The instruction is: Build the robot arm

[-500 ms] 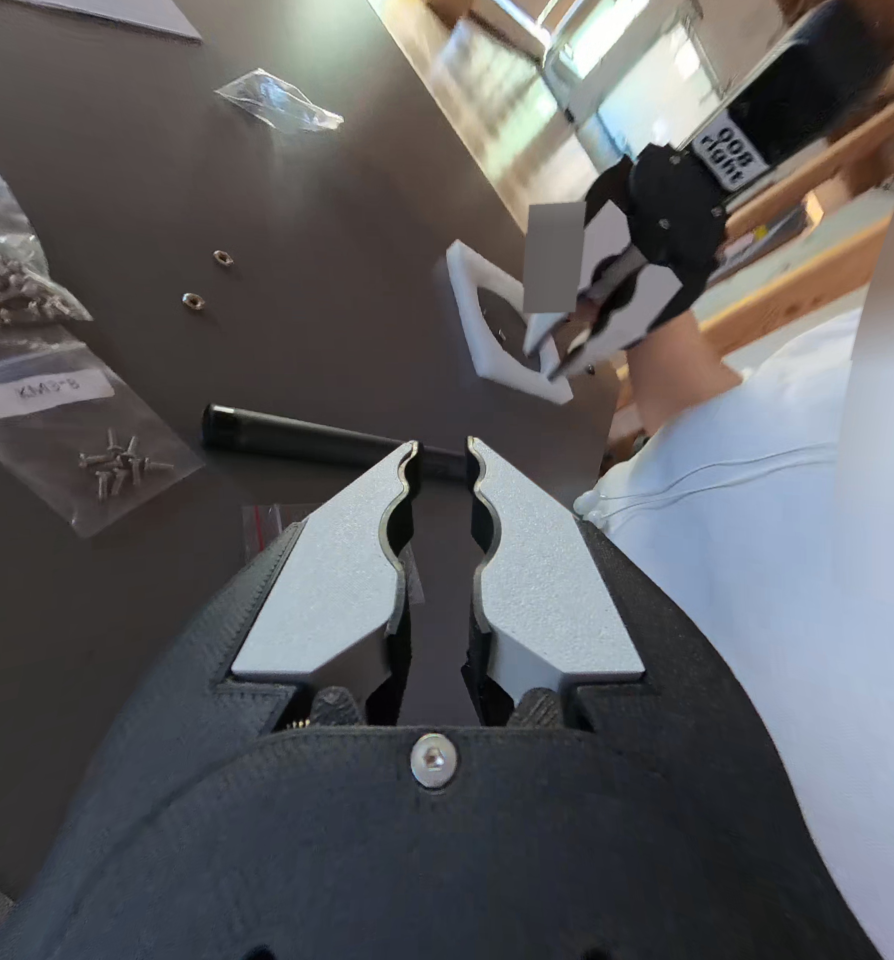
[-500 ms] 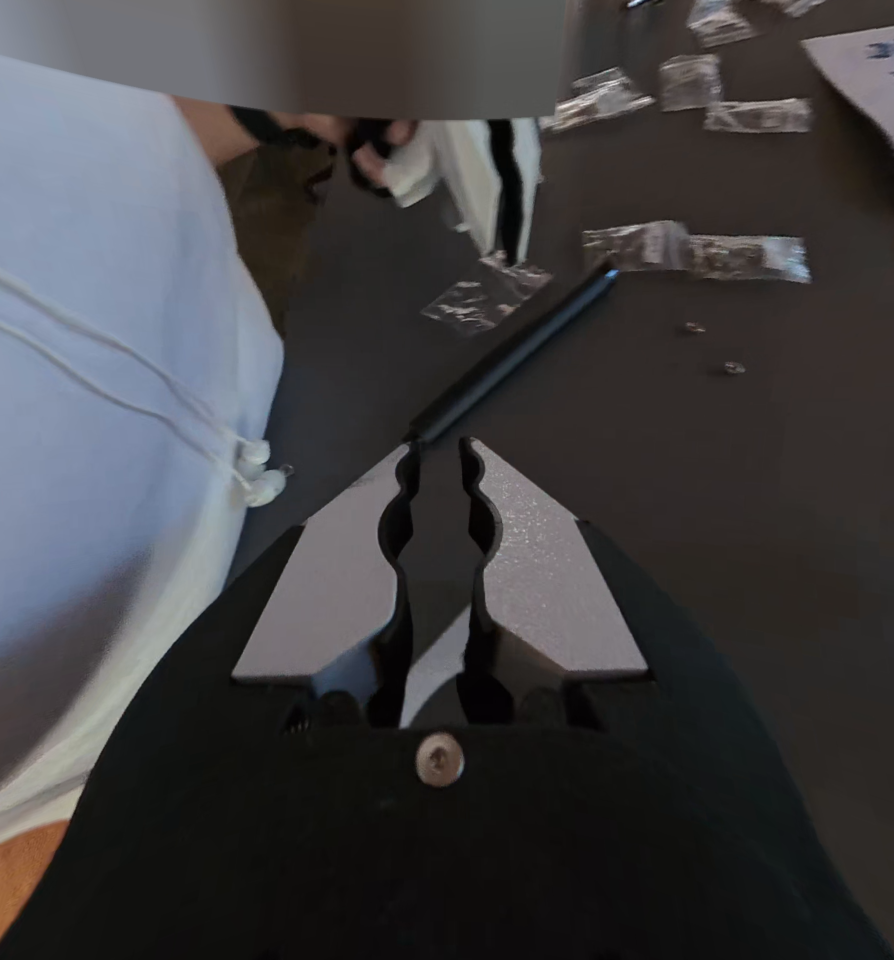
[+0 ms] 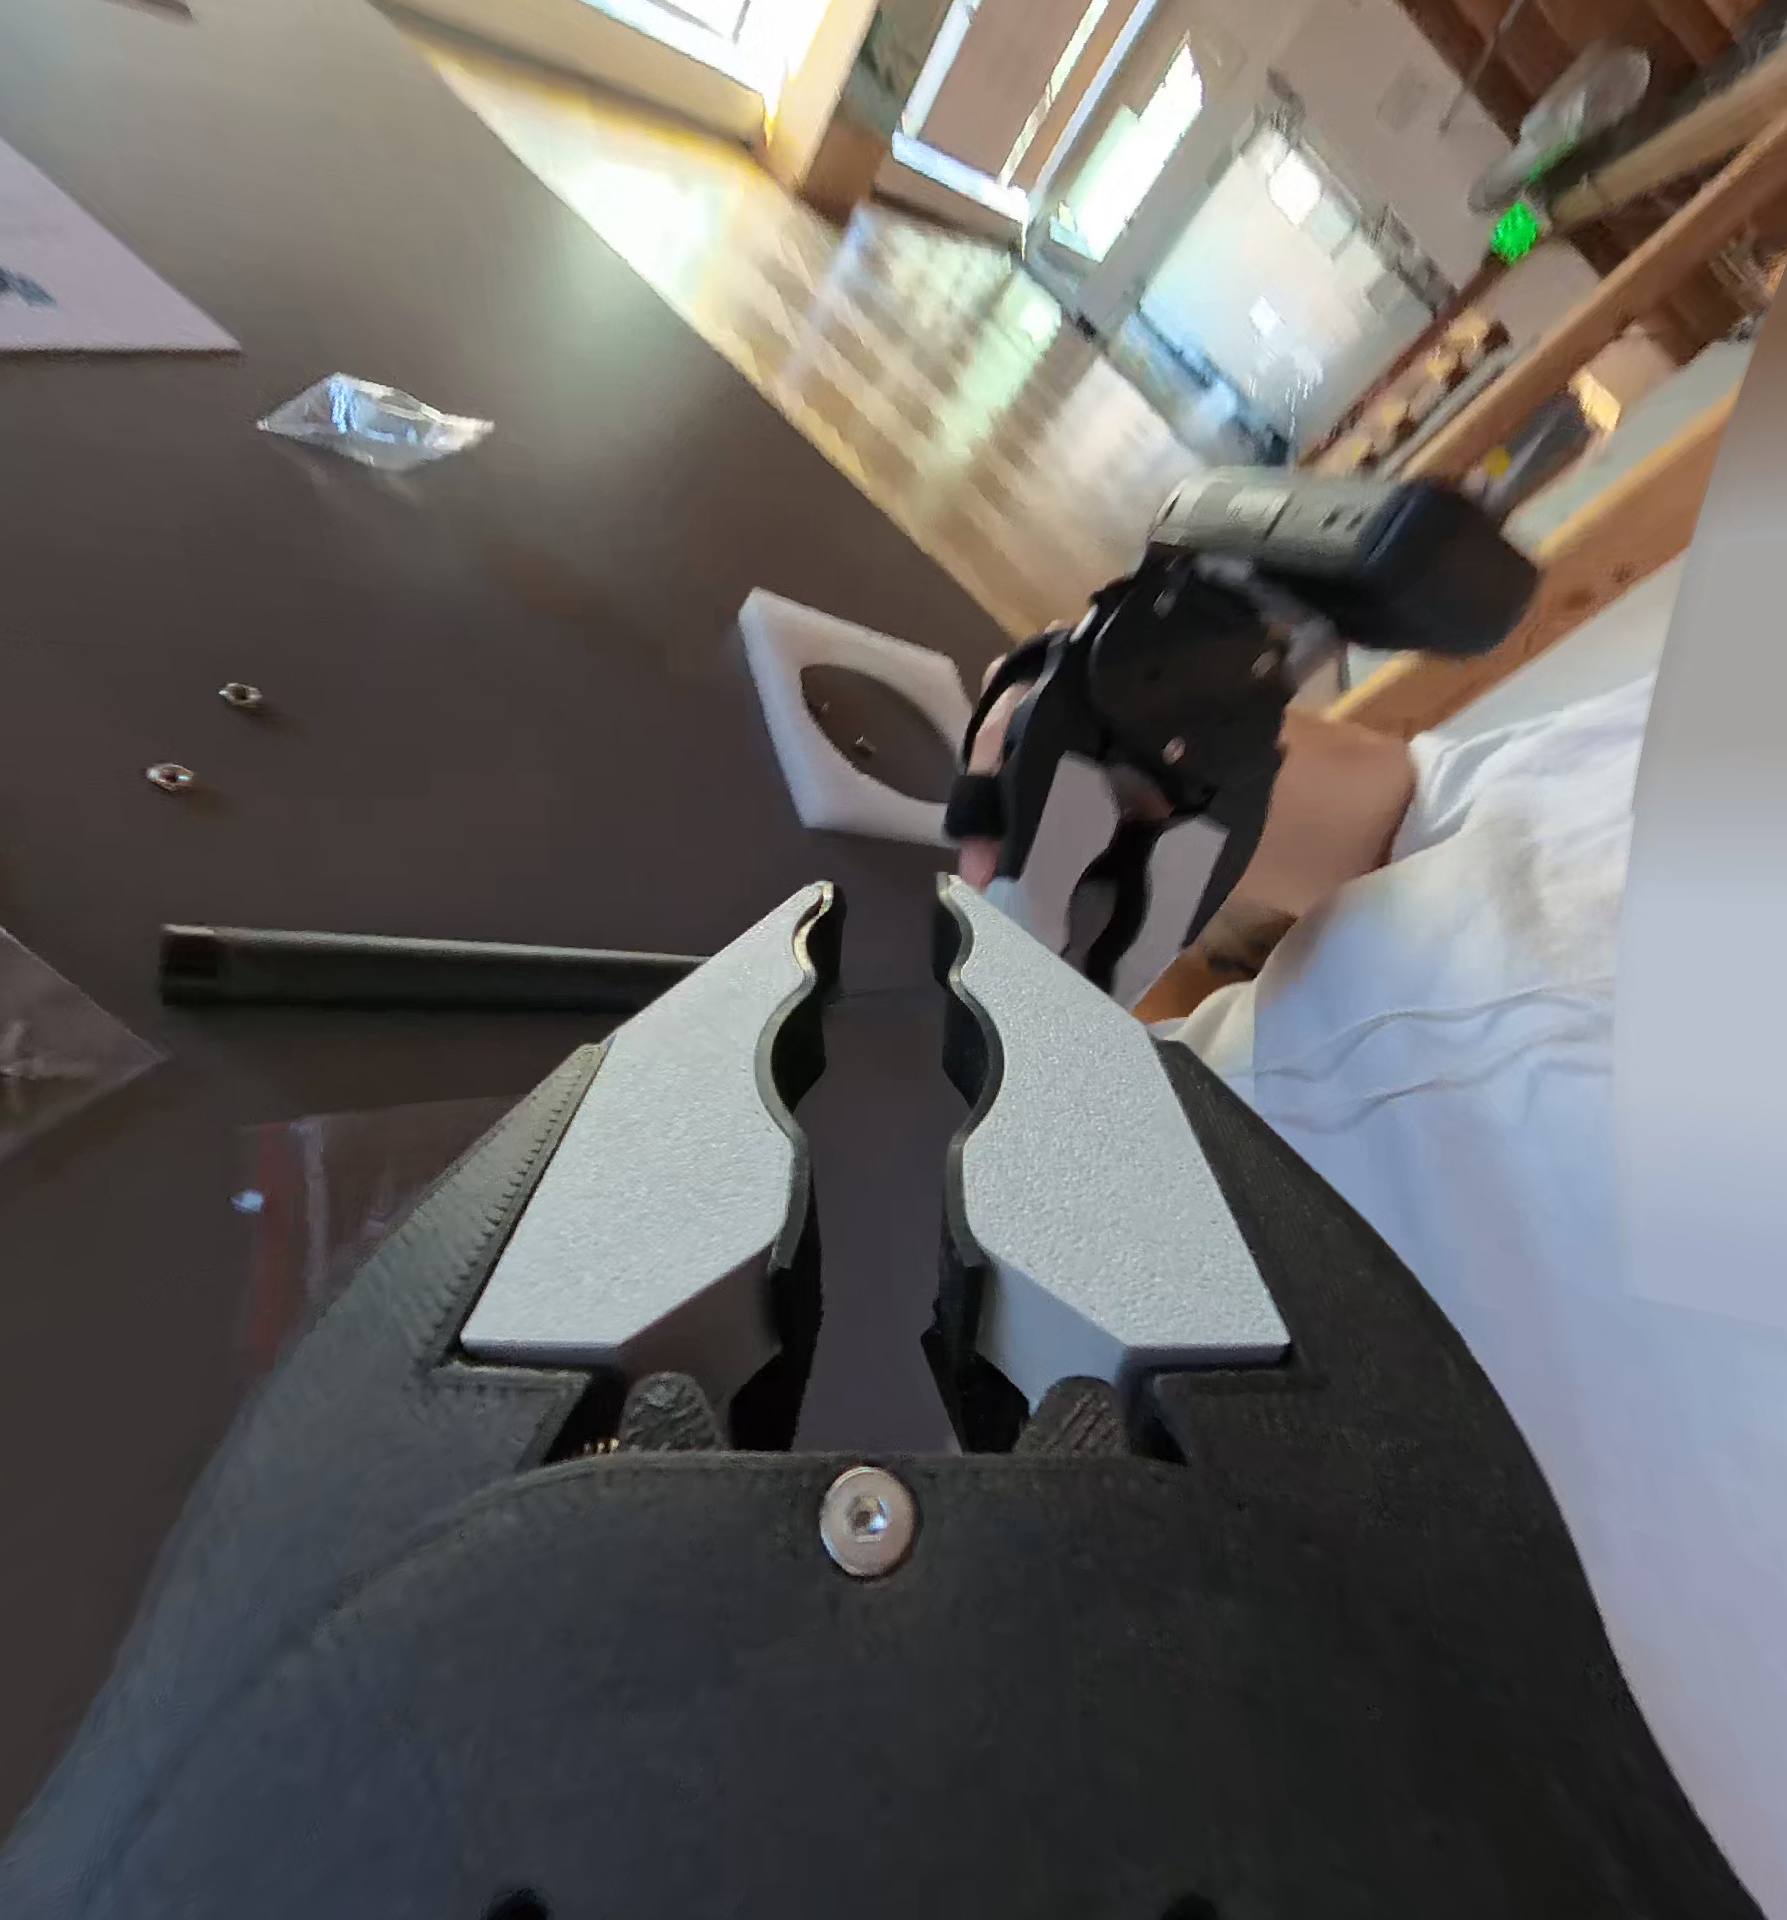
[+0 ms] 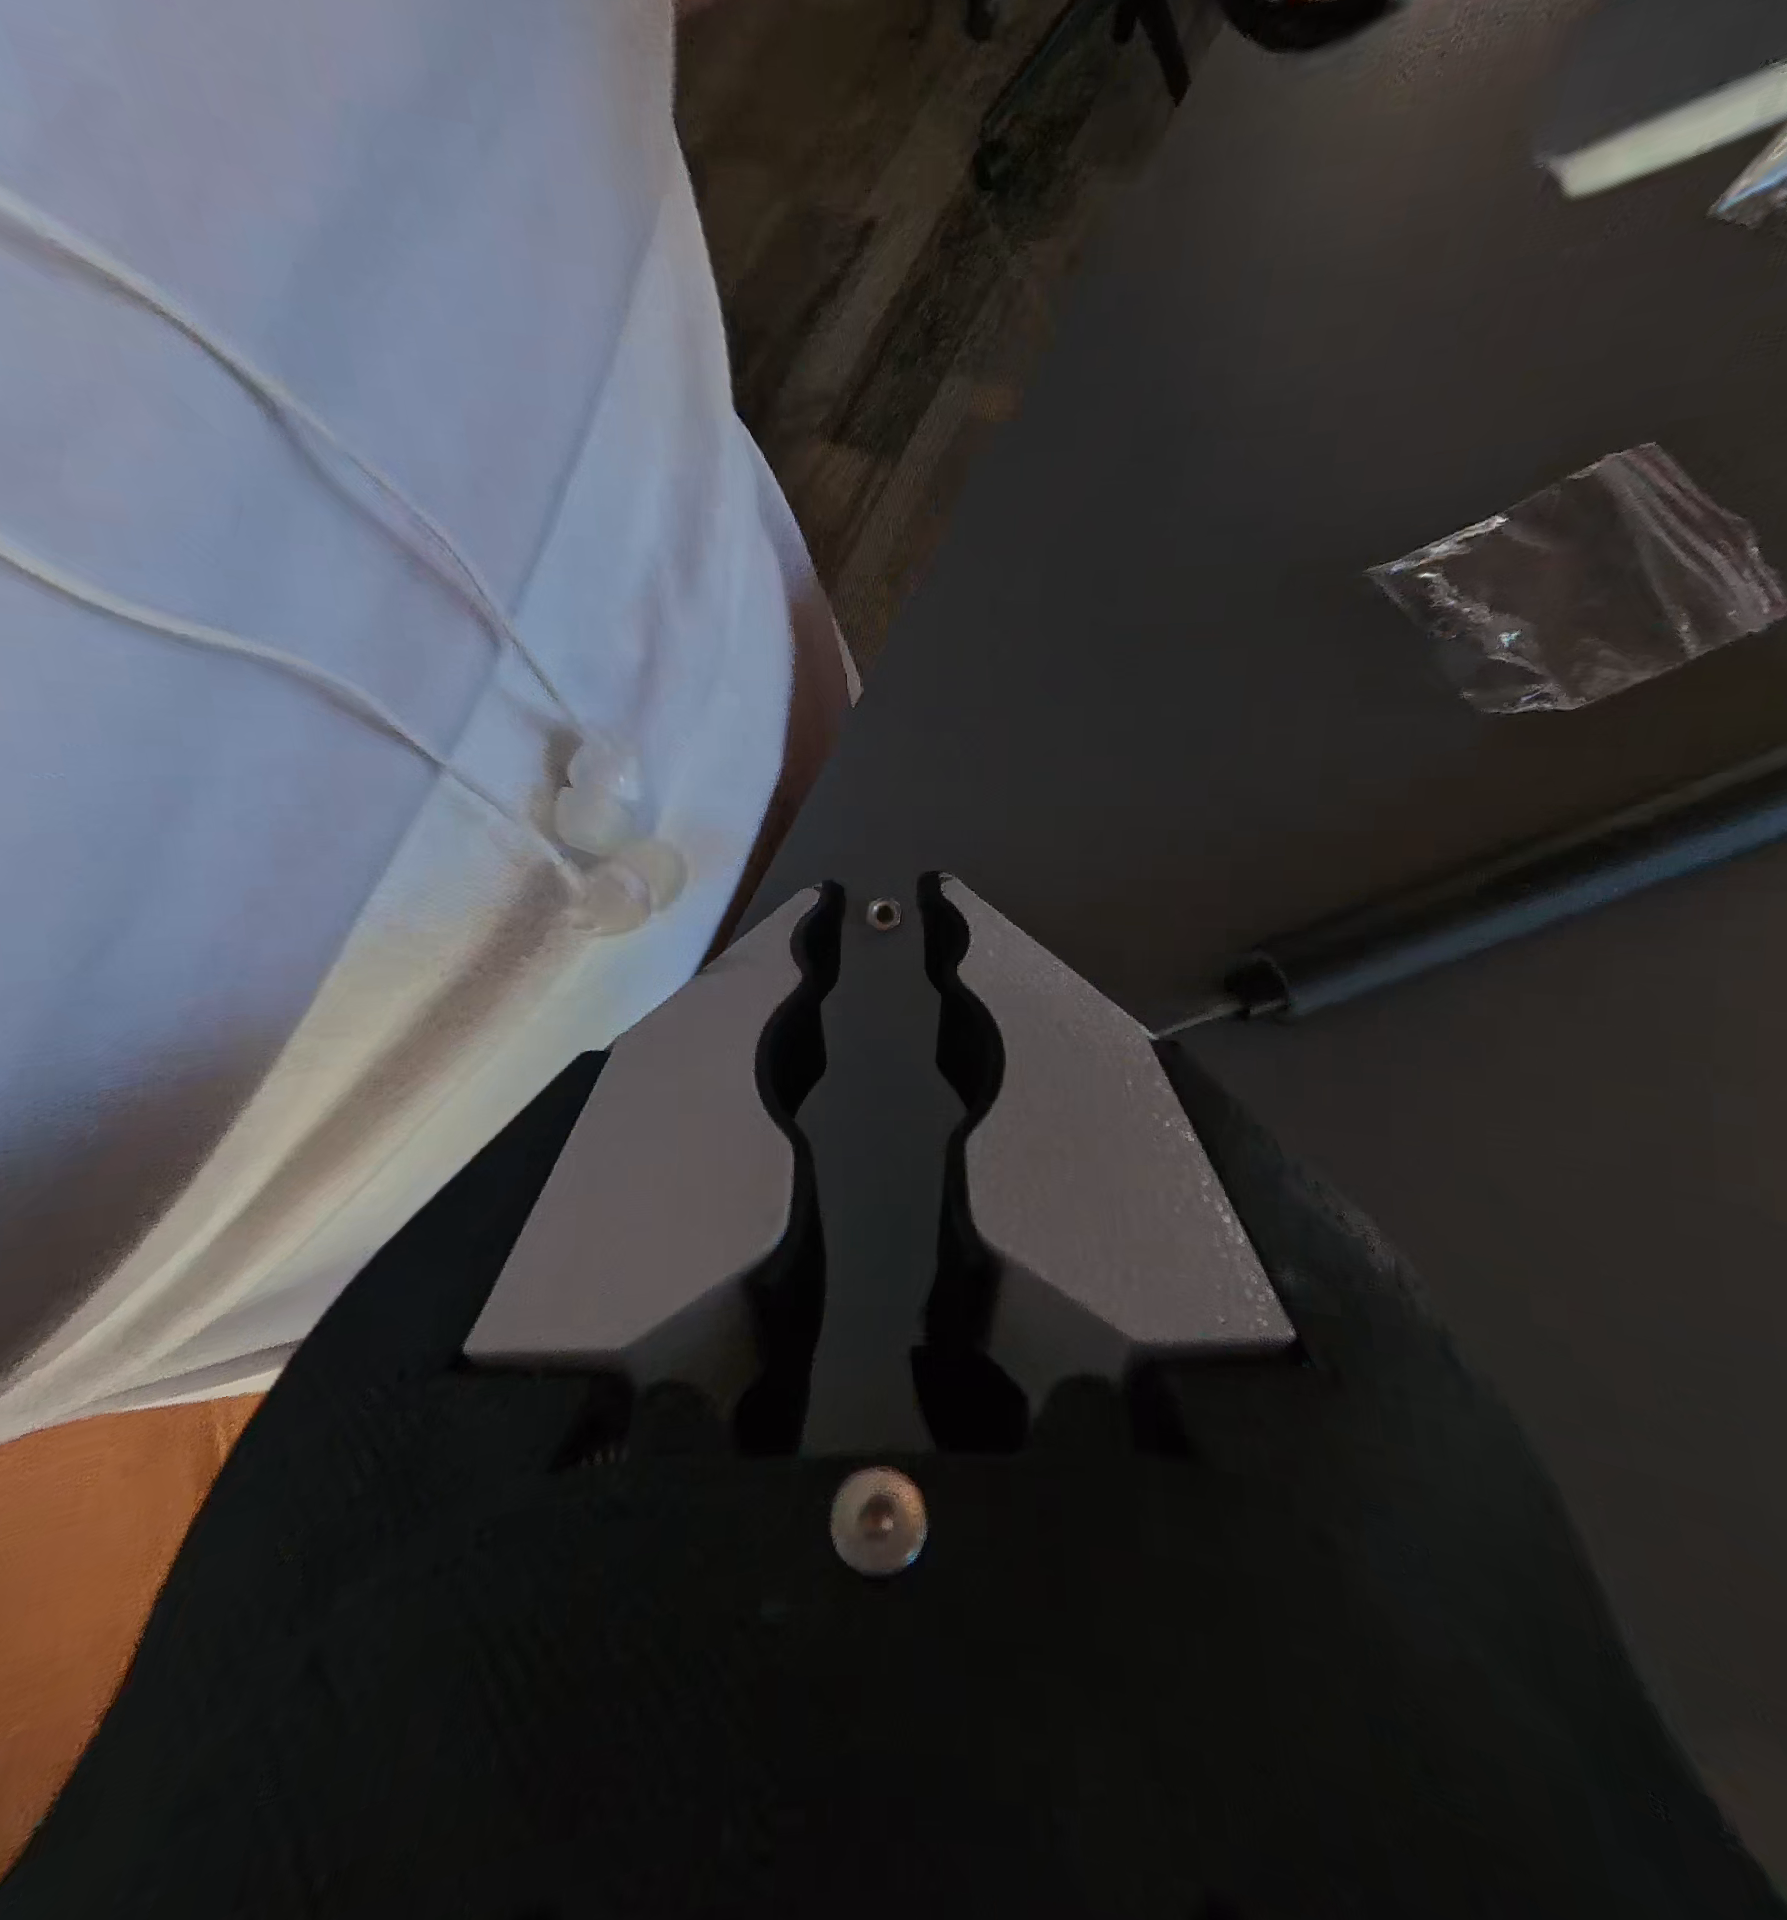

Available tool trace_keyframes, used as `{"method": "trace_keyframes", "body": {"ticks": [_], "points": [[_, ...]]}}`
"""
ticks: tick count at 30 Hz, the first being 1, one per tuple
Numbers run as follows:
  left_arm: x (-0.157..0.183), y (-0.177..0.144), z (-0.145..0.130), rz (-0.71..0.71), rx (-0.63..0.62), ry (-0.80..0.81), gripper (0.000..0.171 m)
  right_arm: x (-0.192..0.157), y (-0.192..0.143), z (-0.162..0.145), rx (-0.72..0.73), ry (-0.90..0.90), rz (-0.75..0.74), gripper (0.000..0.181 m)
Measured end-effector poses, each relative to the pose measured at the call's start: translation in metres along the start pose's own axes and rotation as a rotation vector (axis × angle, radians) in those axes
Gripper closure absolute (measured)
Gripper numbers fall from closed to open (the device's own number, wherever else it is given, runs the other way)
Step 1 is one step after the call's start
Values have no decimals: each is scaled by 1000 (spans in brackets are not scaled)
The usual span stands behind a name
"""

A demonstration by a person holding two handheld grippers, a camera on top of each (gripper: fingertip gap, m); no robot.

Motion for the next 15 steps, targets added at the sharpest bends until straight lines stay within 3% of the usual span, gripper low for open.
{"method": "trace_keyframes", "body": {"ticks": [4,15], "points": [[19,-12,-6,45,75,-28,156,-3,4,-4,8,12,-38,166],[32,-20,-19,114,112,-88,147,-1,11,-11,-15,11,-88,167]]}}
Point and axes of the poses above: each gripper's, where its closed fingertips meet, y out along the fingers, z out of its top, x = y × z across the jaws, the point moved 8 cm from there along -y, back along the fingers, and after that the axes turned 11 degrees about y, right-handed, at the moved point
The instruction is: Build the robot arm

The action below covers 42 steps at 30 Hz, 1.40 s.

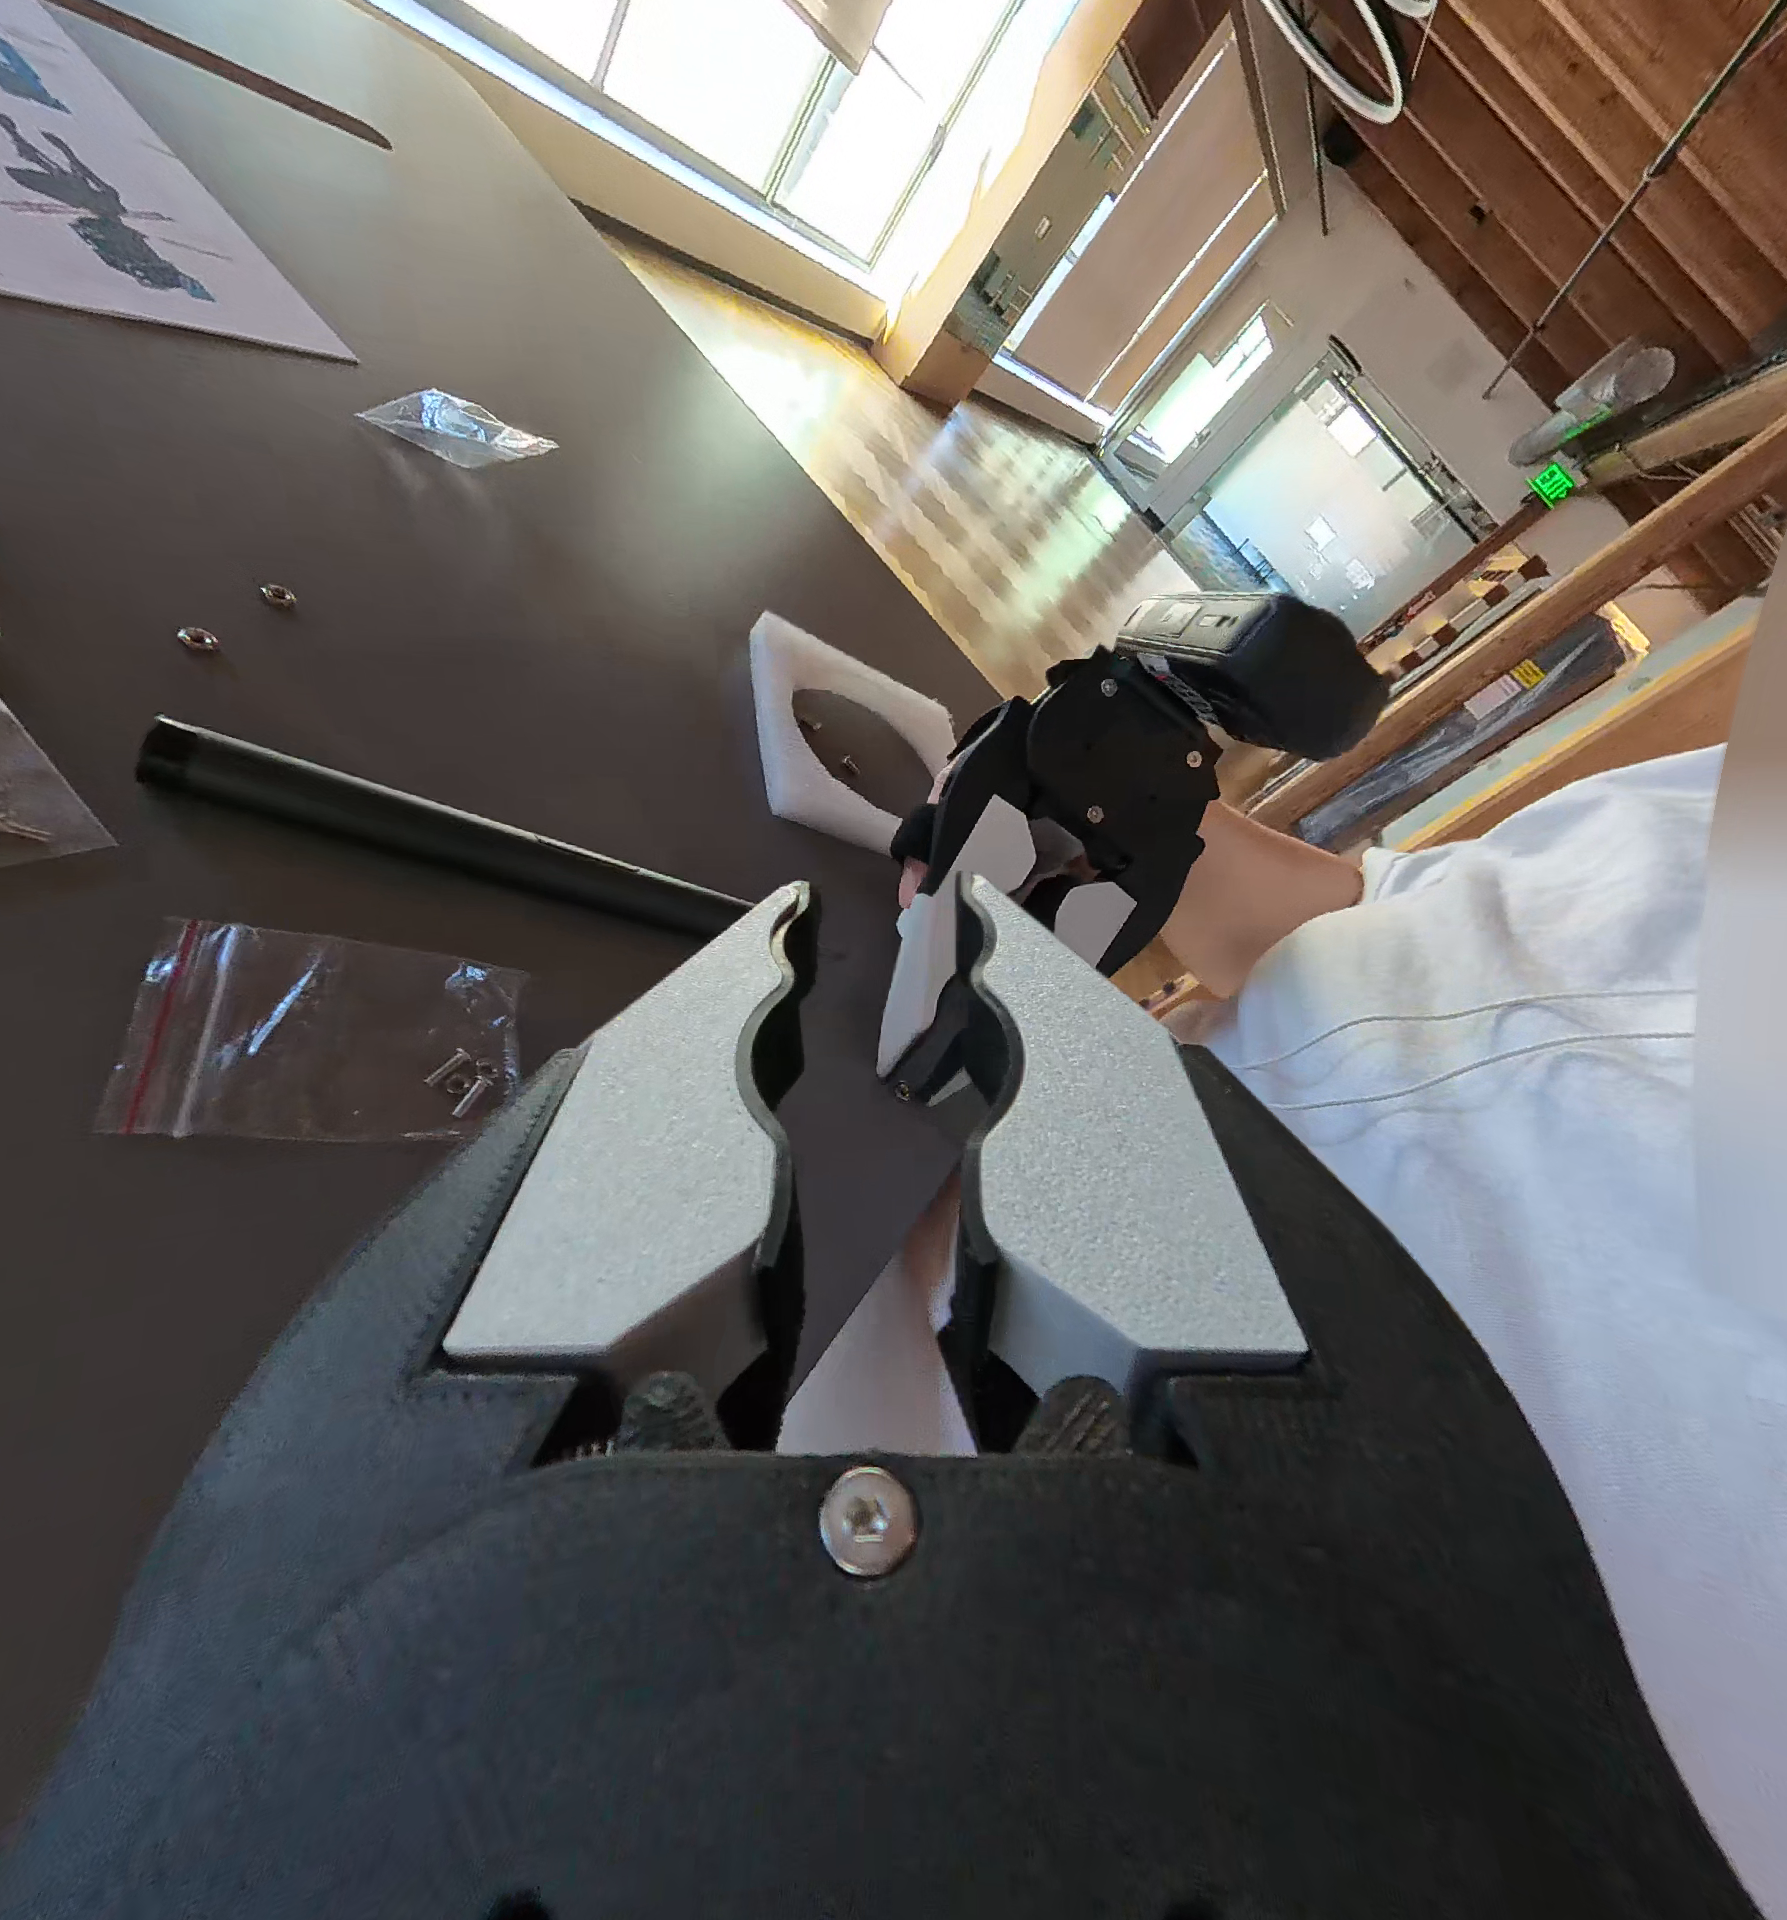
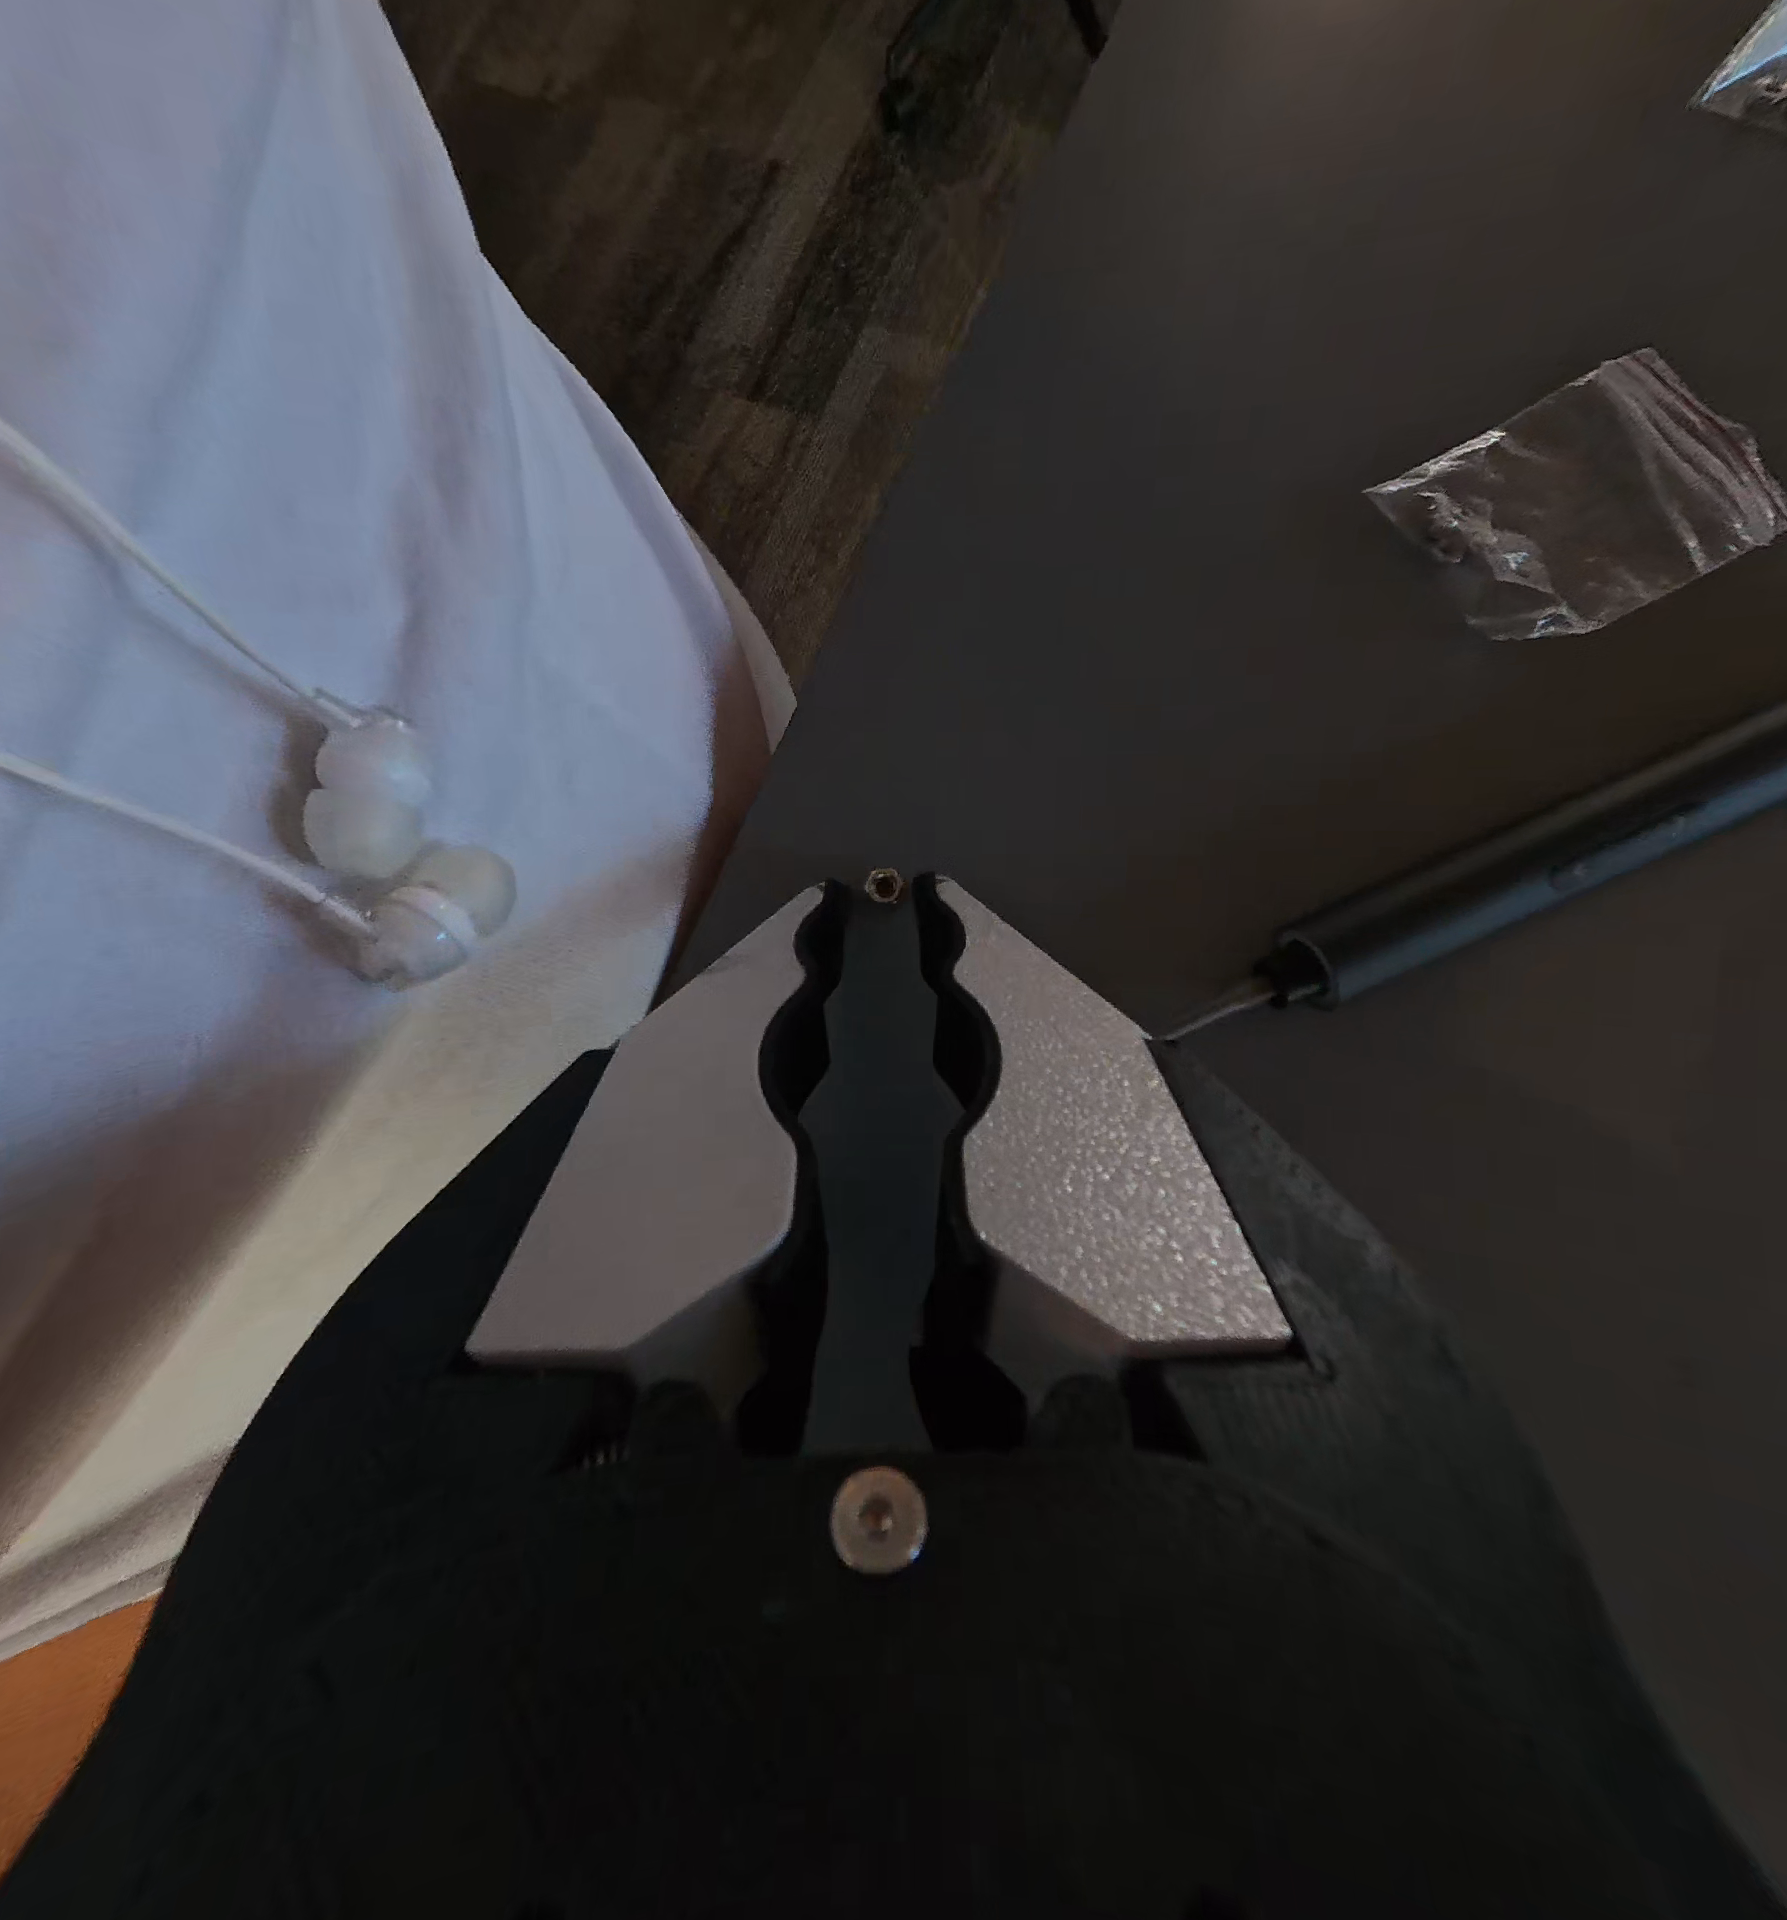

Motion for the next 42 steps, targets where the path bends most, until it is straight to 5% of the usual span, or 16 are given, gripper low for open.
{"method": "trace_keyframes", "body": {"ticks": [34,42], "points": [[-2,20,-21,-154,-32,-188,140,-9,0,3,-29,125,-180,175],[-18,18,-21,-206,33,-363,118,1,-20,20,74,160,-263,175]]}}
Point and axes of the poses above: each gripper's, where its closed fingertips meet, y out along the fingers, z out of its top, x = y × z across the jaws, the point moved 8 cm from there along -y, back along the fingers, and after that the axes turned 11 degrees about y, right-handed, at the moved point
